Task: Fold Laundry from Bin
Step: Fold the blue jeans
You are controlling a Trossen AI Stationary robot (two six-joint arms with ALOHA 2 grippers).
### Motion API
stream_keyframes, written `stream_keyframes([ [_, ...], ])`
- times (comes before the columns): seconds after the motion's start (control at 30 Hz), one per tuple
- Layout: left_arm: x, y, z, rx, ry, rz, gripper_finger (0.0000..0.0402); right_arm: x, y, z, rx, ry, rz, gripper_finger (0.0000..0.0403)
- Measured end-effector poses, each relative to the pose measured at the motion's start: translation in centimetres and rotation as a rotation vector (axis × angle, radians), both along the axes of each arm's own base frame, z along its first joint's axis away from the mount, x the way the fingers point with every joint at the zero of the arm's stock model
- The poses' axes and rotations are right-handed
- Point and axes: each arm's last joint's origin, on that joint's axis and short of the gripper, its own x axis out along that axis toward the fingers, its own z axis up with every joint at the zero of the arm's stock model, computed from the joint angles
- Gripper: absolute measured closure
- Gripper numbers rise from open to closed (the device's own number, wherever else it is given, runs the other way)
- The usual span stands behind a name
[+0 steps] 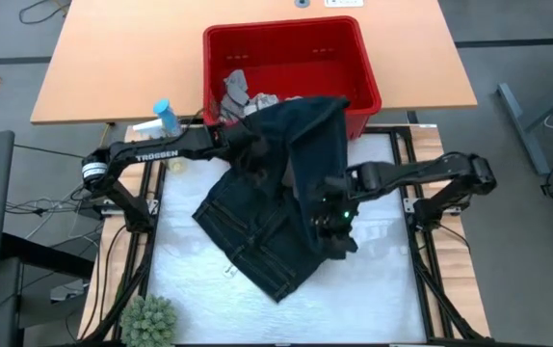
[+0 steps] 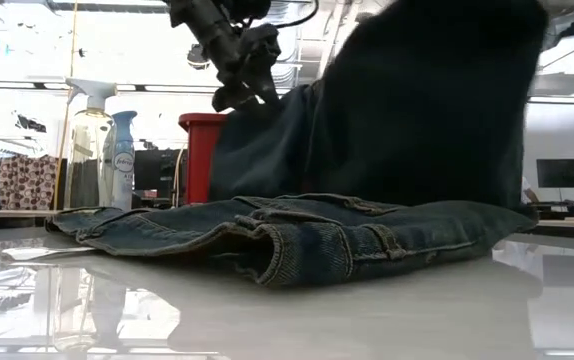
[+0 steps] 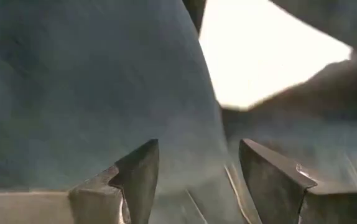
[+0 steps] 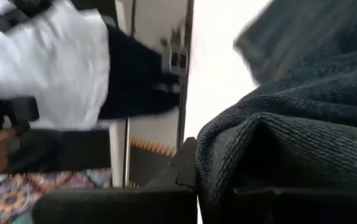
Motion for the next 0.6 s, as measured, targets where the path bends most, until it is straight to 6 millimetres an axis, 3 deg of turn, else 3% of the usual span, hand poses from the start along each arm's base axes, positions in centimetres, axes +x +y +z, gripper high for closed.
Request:
stream_keyframes([
  [0.4, 1.2, -10.3, -0.4, 0.013, 0.066, 0.017, 0.0191, 0.9, 9.1, -6.1, -0.064, 0.229, 0.24, 0.0362],
  [0.6, 1.0, -14.5, -0.4, -0.02, 0.054, 0.015, 0.0191, 1.6, 10.9, -7.7, -0.08, 0.205, 0.26, 0.036],
])
